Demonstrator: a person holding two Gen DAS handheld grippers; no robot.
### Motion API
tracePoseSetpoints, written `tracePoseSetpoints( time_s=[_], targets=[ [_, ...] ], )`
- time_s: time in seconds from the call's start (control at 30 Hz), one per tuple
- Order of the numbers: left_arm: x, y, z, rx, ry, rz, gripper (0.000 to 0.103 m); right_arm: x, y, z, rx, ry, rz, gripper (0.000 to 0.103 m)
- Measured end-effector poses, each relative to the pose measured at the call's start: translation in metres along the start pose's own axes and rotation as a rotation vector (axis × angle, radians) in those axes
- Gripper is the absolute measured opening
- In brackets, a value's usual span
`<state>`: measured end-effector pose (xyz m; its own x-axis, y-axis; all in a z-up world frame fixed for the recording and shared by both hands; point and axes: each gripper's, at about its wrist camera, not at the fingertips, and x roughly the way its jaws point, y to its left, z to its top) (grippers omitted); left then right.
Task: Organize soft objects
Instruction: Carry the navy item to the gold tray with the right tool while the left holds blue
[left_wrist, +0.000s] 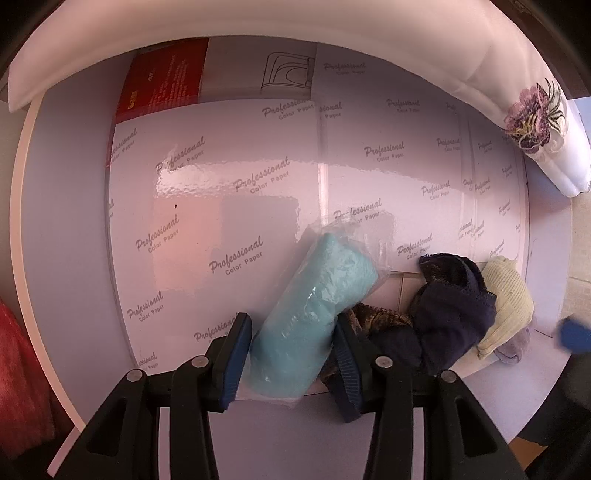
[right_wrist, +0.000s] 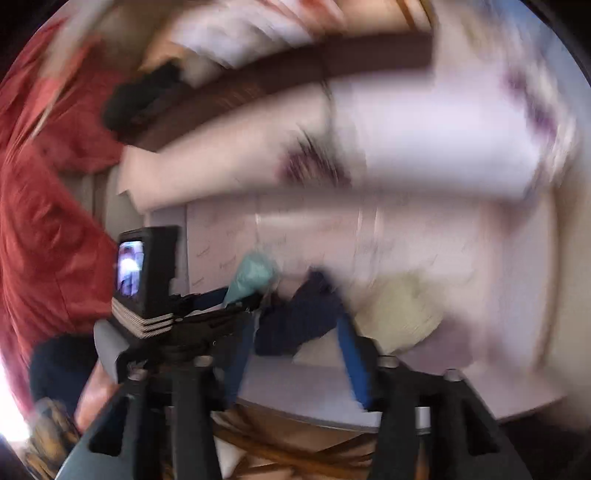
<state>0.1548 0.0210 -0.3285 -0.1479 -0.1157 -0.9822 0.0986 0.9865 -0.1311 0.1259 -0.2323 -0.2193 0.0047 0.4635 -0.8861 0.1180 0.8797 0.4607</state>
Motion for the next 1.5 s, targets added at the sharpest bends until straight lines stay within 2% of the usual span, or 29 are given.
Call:
tracePoseSetpoints(
  time_s=[0.17,0.5,0.53,0.57,0.67,0.8,1.0,1.1,1.27,1.33,1.4,1.5],
  targets=[
    [0.001,-0.001,0.001,0.003,0.000,0.003,0.046,0.040,-0.013,-0.006,0.128,0.076,0.073,0.049],
    [0.001,0.000,0.002,0.005,0.000,0.005,0.046,0.091,-0.024,-0.001,0.255,0.136,0.019,0.049],
    [0.001,0.000,0.002,0.005,-0.001,0.005,0.046,0.097,-0.024,-0.002,0.250,0.141,-0.007,0.047],
    [0.001,0.000,0.001,0.005,-0.001,0.005,0.046,0.098,-0.025,-0.001,0.242,0.137,-0.026,0.035],
    [0.002,0.001,0.001,0.004,-0.001,0.004,0.046,0.094,-0.022,-0.002,0.208,0.090,-0.021,0.026],
    [0.002,0.001,0.001,0.001,-0.001,0.003,0.046,0.059,-0.014,0.000,0.150,-0.008,-0.010,0.025],
    [0.000,0.000,0.001,0.008,-0.003,0.006,0.046,-0.023,0.014,0.000,-0.021,-0.184,-0.054,0.025],
    [0.000,0.000,0.001,0.006,-0.004,0.006,0.046,-0.061,0.030,-0.001,-0.090,-0.271,-0.039,0.025],
    [-0.001,-0.001,0.000,0.006,-0.004,0.006,0.046,-0.124,0.063,0.016,-0.158,-0.477,-0.015,0.025],
    [-0.001,-0.001,0.000,0.006,-0.004,0.007,0.046,-0.138,0.075,0.033,-0.166,-0.538,-0.014,0.025],
    [-0.001,-0.001,0.000,0.007,-0.004,0.007,0.046,-0.130,0.089,0.049,-0.172,-0.555,-0.018,0.025],
    [-0.002,-0.001,0.000,0.005,-0.004,0.006,0.046,-0.114,0.109,0.076,-0.207,-0.591,-0.115,0.026]
  ],
)
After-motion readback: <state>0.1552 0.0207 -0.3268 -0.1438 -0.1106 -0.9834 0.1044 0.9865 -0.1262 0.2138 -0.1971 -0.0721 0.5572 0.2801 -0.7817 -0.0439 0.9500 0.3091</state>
